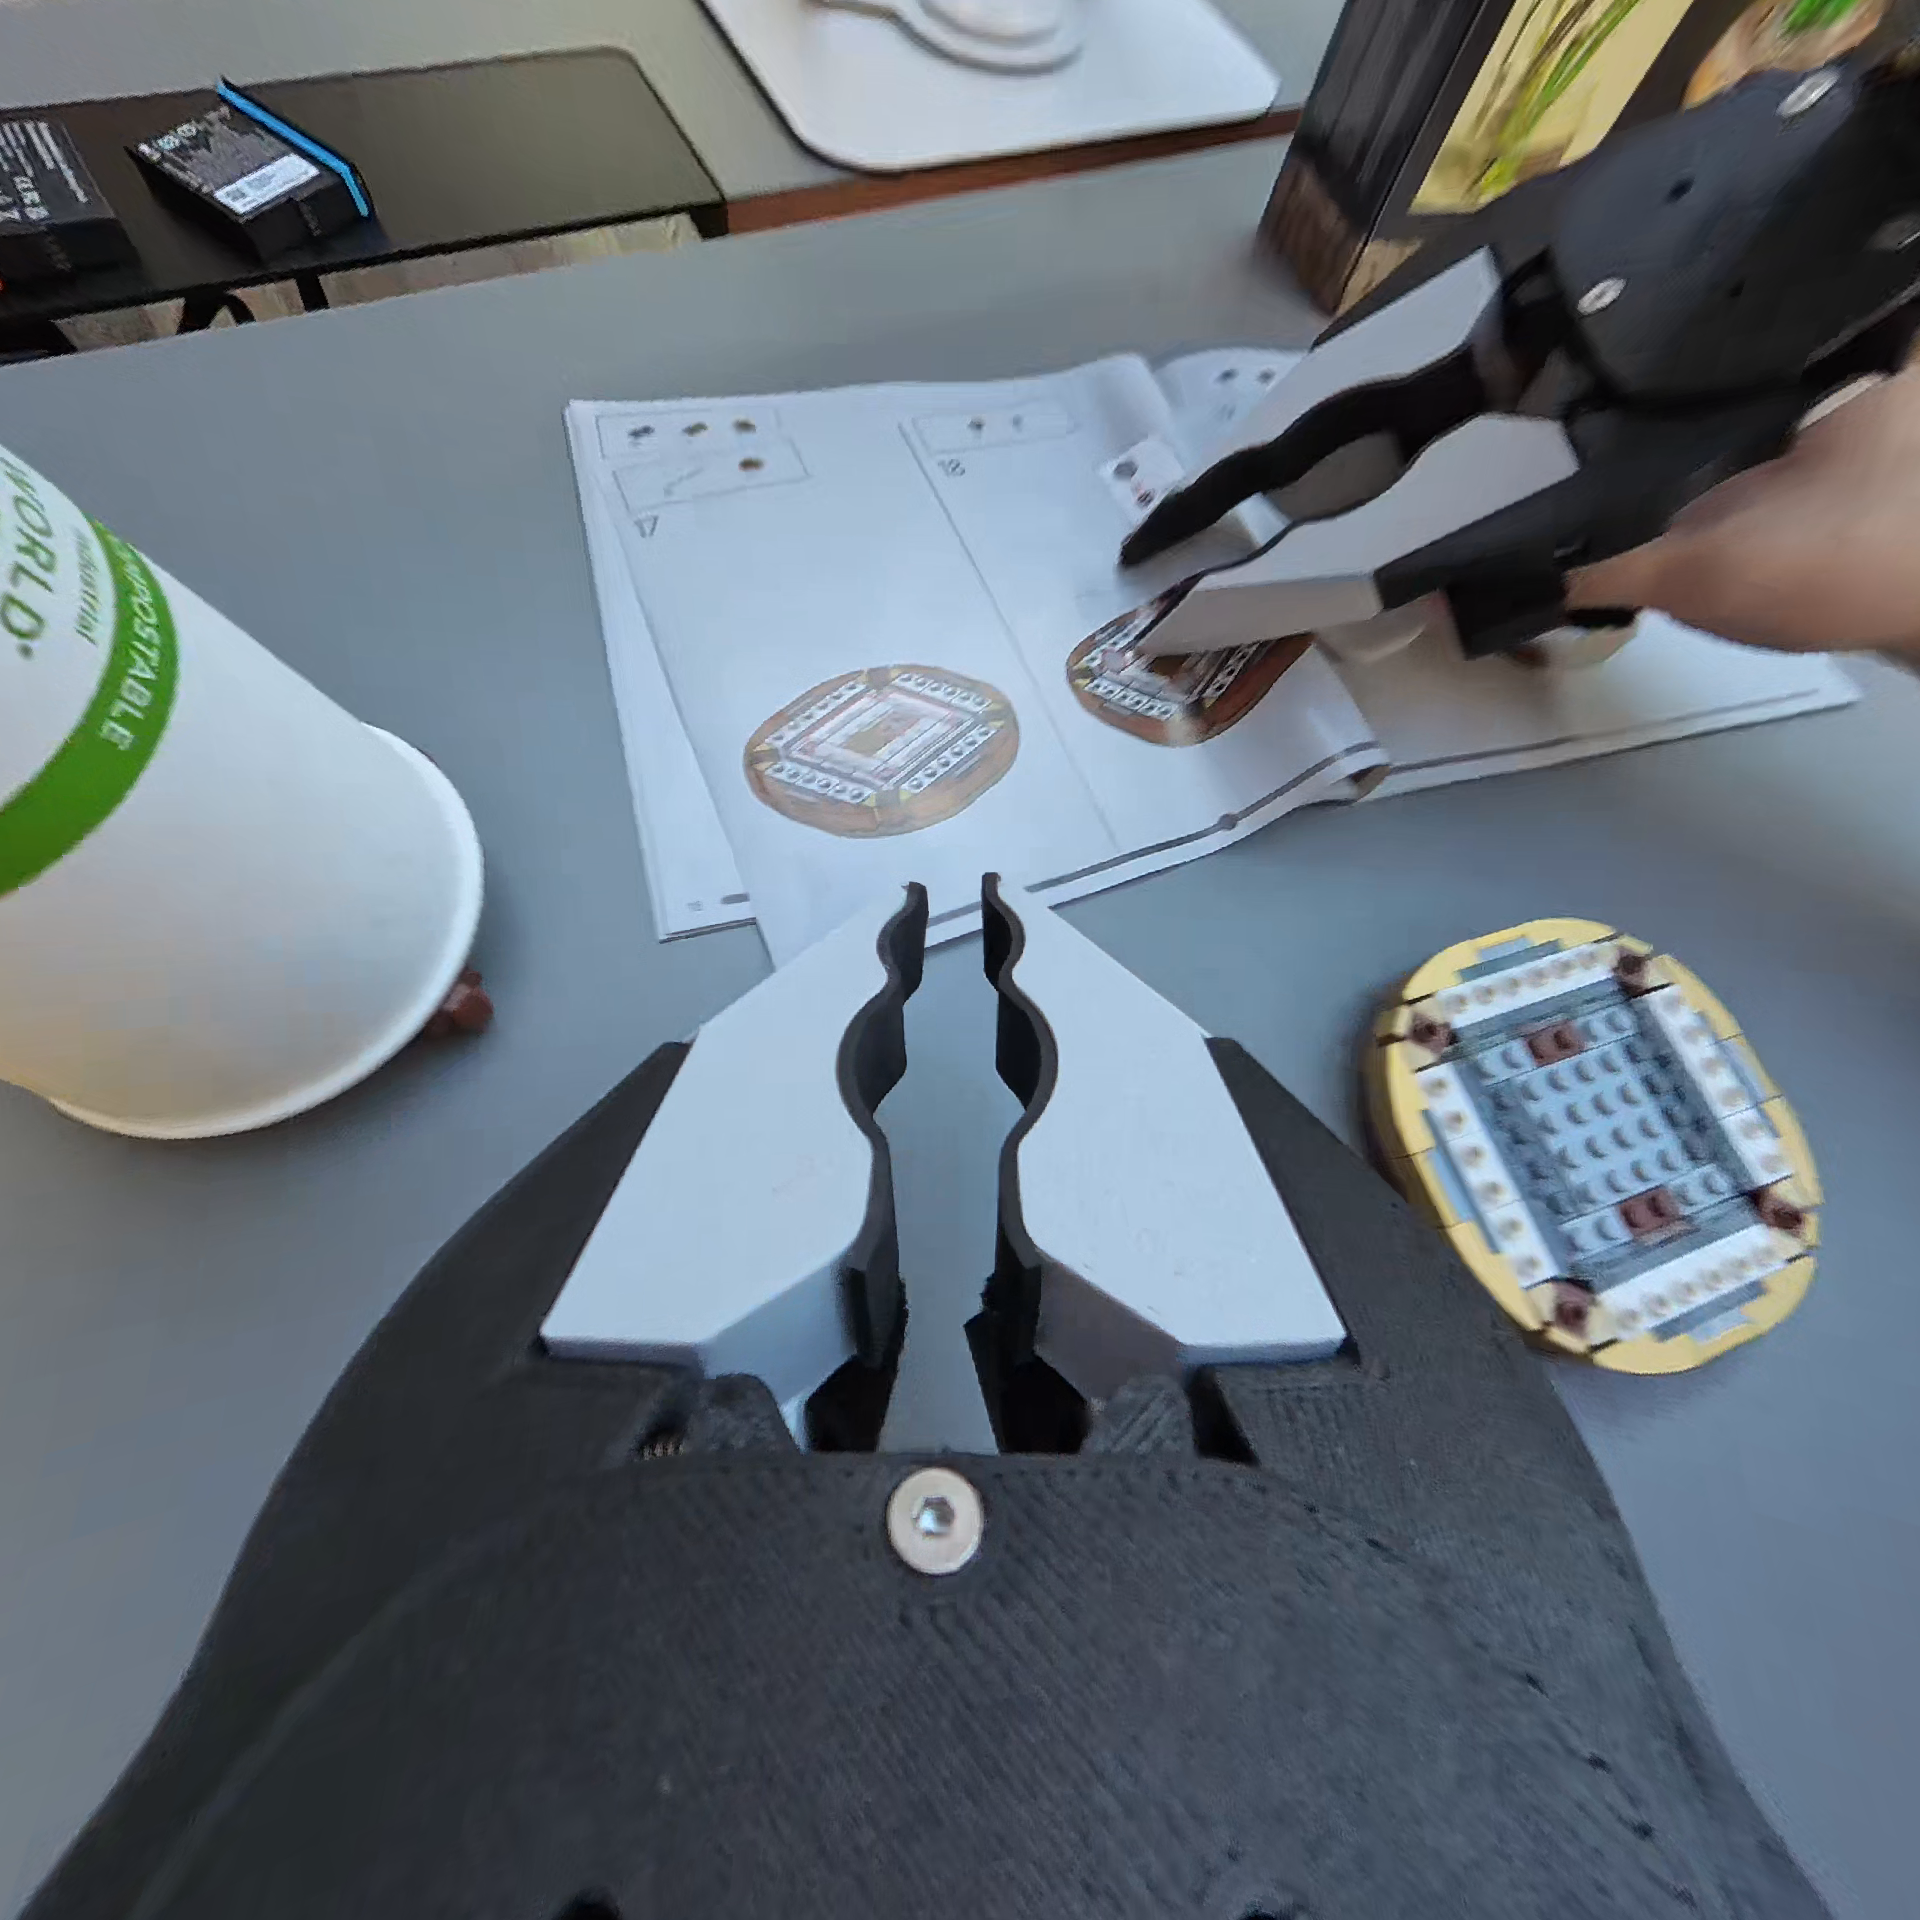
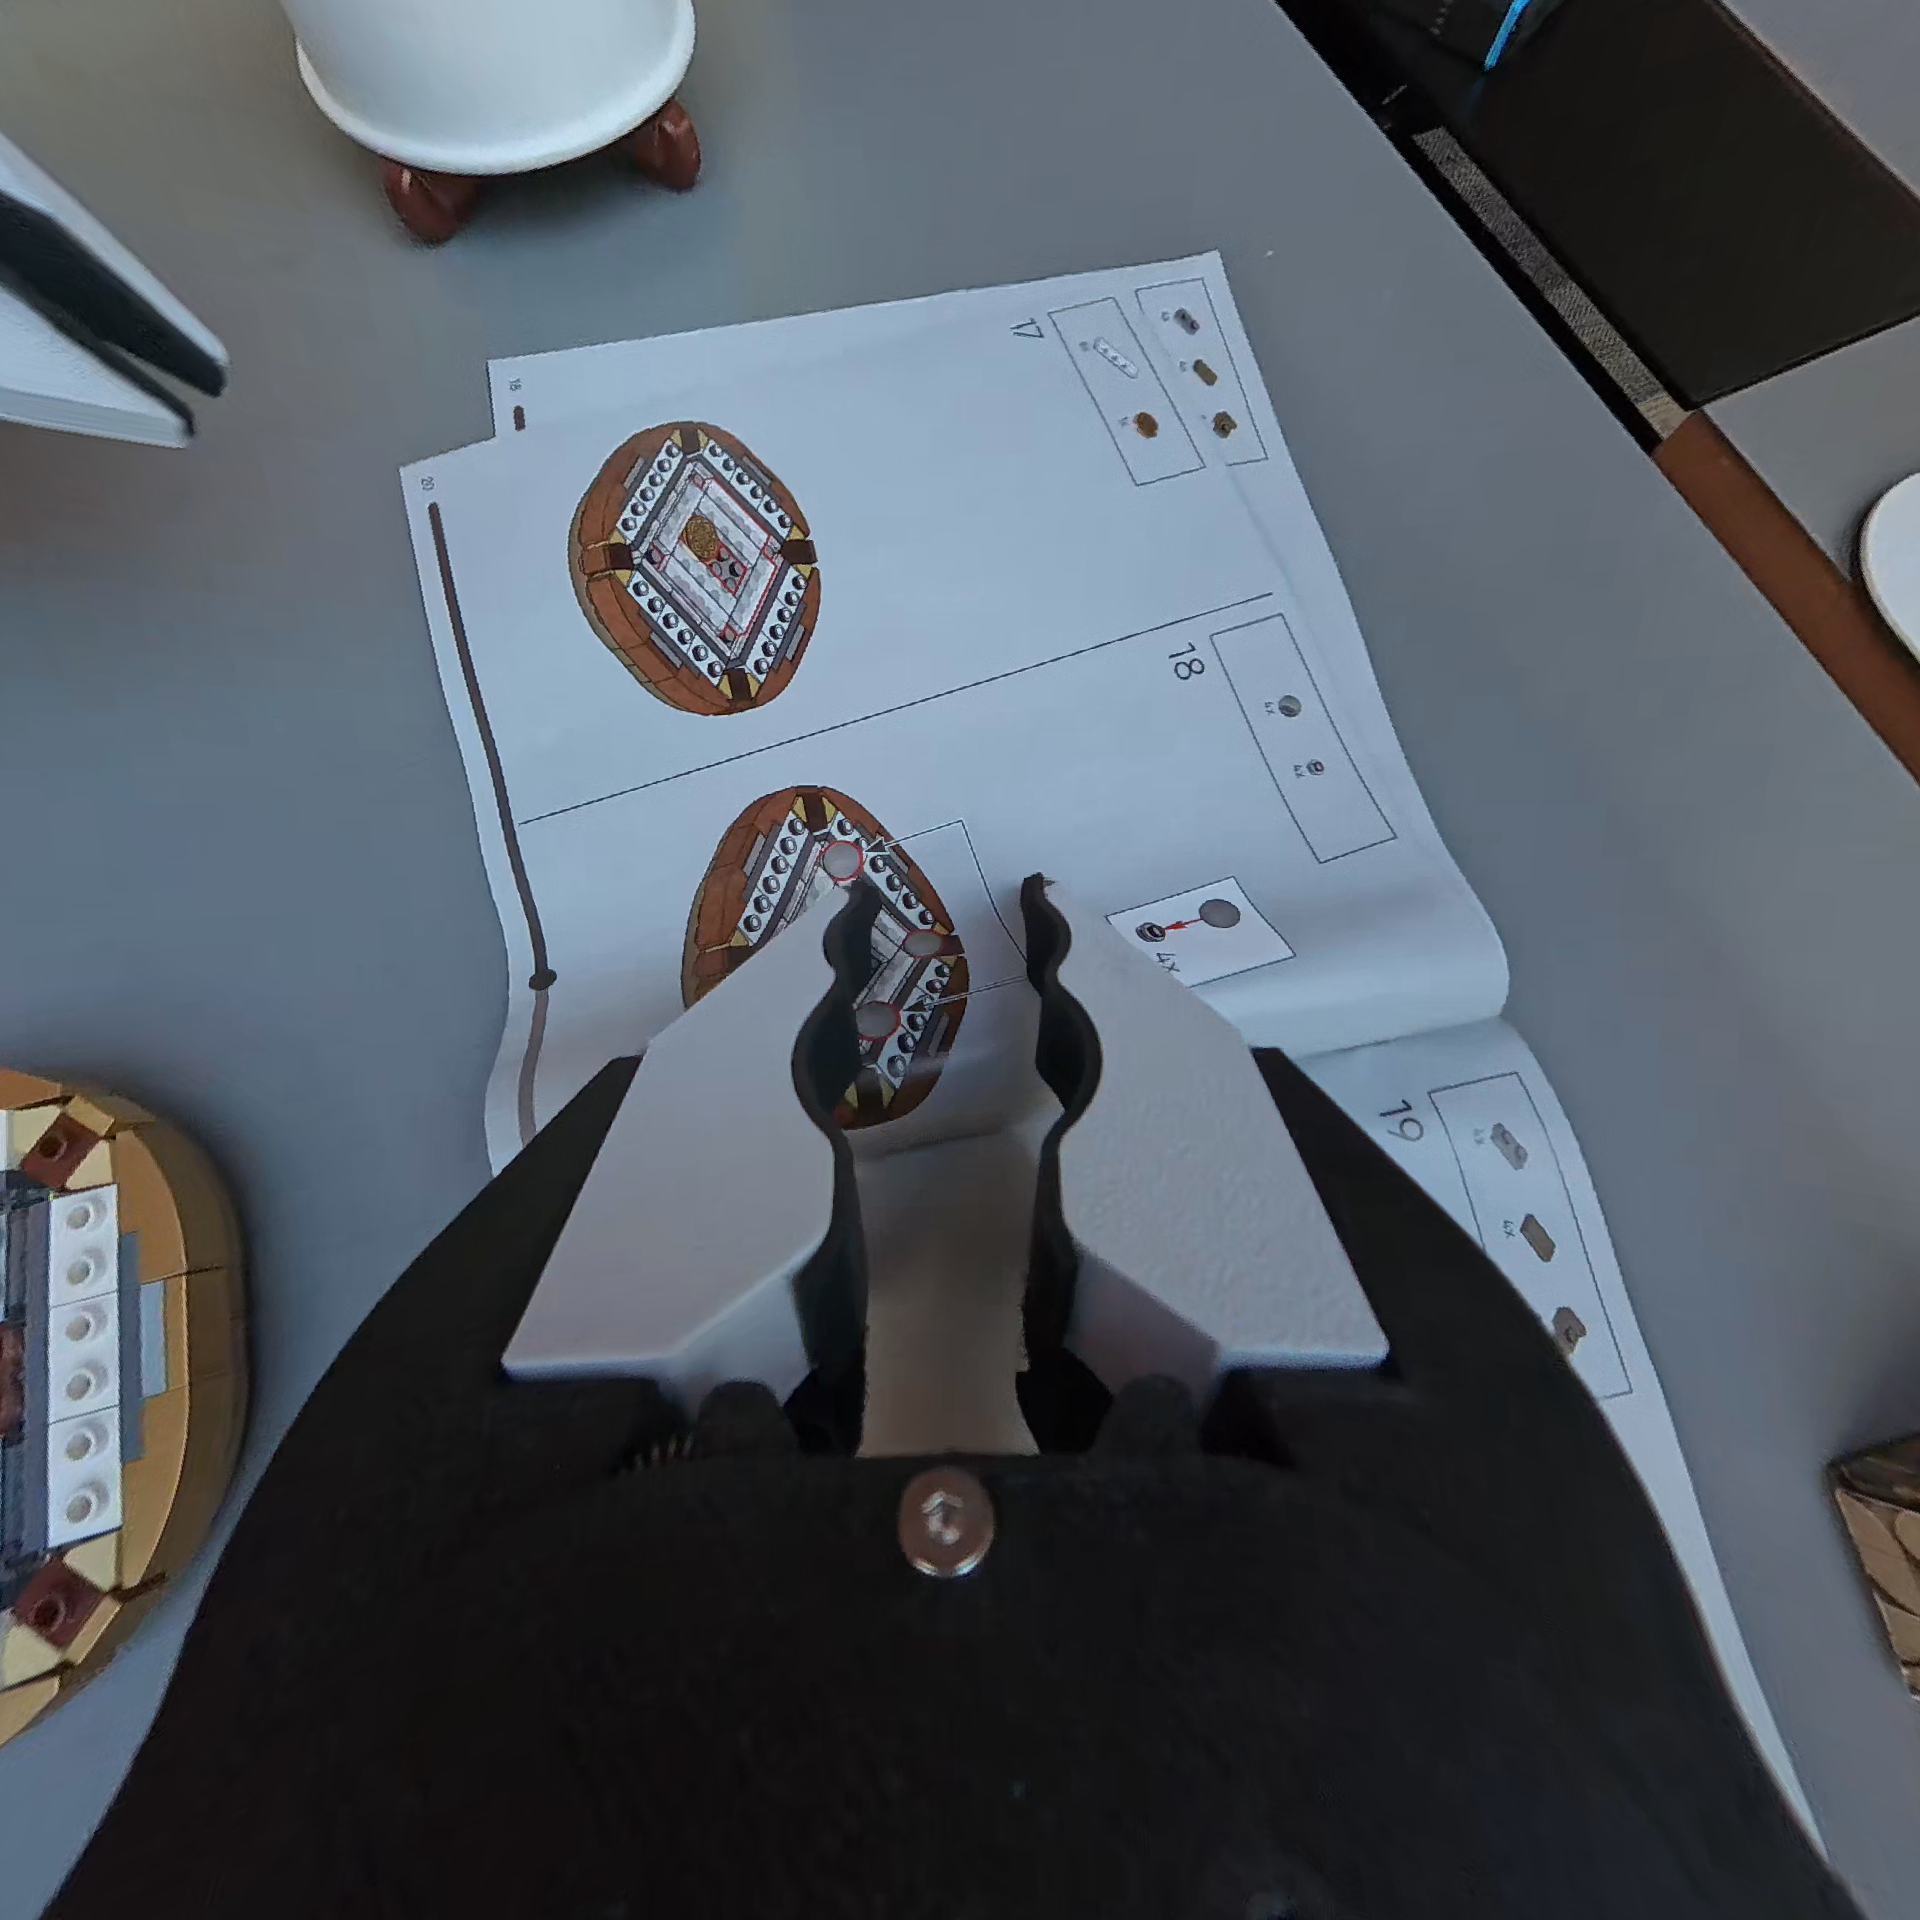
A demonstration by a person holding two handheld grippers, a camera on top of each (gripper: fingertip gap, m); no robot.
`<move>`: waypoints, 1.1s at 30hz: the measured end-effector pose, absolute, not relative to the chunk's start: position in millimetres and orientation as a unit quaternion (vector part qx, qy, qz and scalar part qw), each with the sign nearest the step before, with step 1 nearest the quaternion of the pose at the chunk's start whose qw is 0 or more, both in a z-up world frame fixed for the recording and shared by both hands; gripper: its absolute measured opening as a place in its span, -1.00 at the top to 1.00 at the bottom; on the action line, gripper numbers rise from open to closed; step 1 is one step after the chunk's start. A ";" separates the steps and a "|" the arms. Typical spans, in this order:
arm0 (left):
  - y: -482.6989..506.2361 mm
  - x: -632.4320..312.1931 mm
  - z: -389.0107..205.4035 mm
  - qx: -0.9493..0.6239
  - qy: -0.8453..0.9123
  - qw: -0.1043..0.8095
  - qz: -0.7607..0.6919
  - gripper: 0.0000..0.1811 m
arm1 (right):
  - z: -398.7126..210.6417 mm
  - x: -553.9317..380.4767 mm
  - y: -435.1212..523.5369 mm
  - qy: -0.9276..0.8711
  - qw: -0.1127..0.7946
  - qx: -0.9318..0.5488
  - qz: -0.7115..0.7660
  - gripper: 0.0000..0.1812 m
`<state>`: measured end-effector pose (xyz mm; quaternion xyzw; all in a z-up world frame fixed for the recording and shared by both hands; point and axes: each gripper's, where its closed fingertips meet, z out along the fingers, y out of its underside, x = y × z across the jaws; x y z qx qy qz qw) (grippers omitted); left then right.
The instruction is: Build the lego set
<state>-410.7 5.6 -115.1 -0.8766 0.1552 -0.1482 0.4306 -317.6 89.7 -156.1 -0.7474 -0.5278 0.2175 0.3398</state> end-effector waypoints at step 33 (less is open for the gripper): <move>51.7 -414.1 -160.0 -0.874 0.292 0.379 -0.083 1.00 | -137.4 -293.9 96.3 -0.496 0.348 -0.735 0.306 0.40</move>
